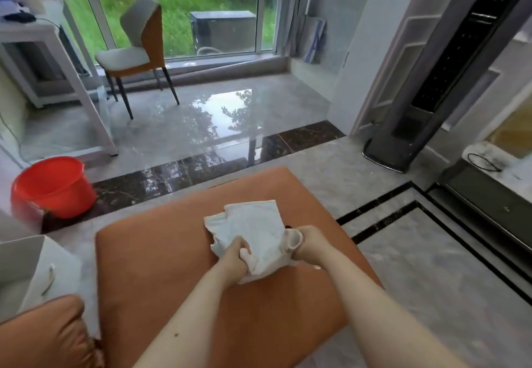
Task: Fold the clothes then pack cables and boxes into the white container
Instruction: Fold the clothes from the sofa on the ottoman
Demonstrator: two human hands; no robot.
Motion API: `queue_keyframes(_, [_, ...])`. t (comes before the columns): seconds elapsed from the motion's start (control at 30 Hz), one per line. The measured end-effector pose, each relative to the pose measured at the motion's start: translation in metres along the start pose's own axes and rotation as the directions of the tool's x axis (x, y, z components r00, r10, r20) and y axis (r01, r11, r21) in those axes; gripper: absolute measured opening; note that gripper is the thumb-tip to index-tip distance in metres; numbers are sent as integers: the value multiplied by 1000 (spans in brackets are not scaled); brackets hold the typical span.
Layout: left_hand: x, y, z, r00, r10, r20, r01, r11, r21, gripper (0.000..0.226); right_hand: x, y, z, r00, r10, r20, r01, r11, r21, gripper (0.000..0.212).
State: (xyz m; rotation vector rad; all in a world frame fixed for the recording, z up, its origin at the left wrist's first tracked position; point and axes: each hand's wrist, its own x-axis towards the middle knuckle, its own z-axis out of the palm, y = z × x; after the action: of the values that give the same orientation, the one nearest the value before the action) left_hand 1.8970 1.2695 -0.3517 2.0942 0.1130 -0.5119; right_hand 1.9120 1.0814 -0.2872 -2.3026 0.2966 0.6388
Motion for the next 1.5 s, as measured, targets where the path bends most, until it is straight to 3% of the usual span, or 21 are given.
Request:
queue_keyframes(0.07, [2, -13, 8, 997, -59, 47, 58, 998, 14, 37, 11, 7, 5, 994, 45, 101, -35, 994, -102, 36])
queue_keyframes(0.17, [18, -20, 7, 988, -144, 61, 146, 989, -21, 31, 31, 3, 4, 984, 61, 165, -21, 972, -235, 11])
queue_keyframes(0.23, [35, -18, 1, 983, -181, 44, 182, 983, -30, 21, 51, -5, 3, 983, 39, 179, 11, 963, -270, 22])
queue_keyframes(0.3, [55, -13, -11, 974, -225, -10, 223, 972, -69, 29, 73, -19, -2, 990, -23, 143, 57, 969, -240, 11])
queue_keyframes(0.43, [116, 3, -43, 950, -231, -209, 181, 956, -230, 51, 142, -60, -18, 983, -178, -52, 168, 974, -150, 34])
queue_keyframes(0.5, [146, 8, -53, 923, -208, -323, 132, 961, -243, 64, 176, -75, -21, 968, -209, -142, 203, 978, -57, 20])
queue_keyframes(0.53, [157, 7, -53, 913, -195, -358, 129, 971, -201, 69, 190, -77, -21, 967, -205, -150, 203, 979, -26, 6])
queue_keyframes(0.63, [183, -15, -38, 922, -214, -322, 225, 974, -3, 70, 226, -59, -3, 989, -137, -56, 130, 984, -124, 45])
queue_keyframes(0.77, [190, -54, 13, 944, -300, -139, 324, 923, 210, 68, 240, 0, 43, 986, -56, 155, 103, 945, -311, 57])
queue_keyframes(0.87, [195, -78, 43, 969, -245, 23, 207, 862, 462, 66, 250, 36, 73, 962, -1, 272, 130, 879, -459, 67])
queue_keyframes(0.93, [188, -86, 50, 977, -190, 93, 92, 779, 620, 76, 246, 54, 83, 941, -37, 335, 222, 816, -533, 67])
queue_keyframes(1.03, [191, -97, 72, 997, -74, 22, 28, 603, 797, 97, 256, 93, 103, 923, -81, 377, 304, 754, -583, 67])
queue_keyframes(1.1, [185, -101, 70, 997, 78, -21, -27, 563, 826, 86, 254, 104, 109, 918, -117, 378, 336, 735, -589, 82])
queue_keyframes(1.2, [189, -110, 83, 994, 109, -28, -32, 515, 857, 78, 257, 116, 123, 920, -154, 360, 355, 717, -600, 93])
queue_keyframes(1.3, [190, -112, 92, 996, 71, -48, 8, 486, 874, 72, 257, 120, 134, 934, -192, 300, 342, 719, -605, 85])
queue_keyframes(1.4, [194, -107, 90, 993, 93, -78, 28, 450, 892, 43, 253, 117, 137, 946, -219, 239, 322, 720, -615, 79])
queue_keyframes(1.5, [200, -112, 79, 999, 34, 5, -20, 459, 888, 29, 249, 115, 139, 954, -186, 233, 293, 734, -613, 84])
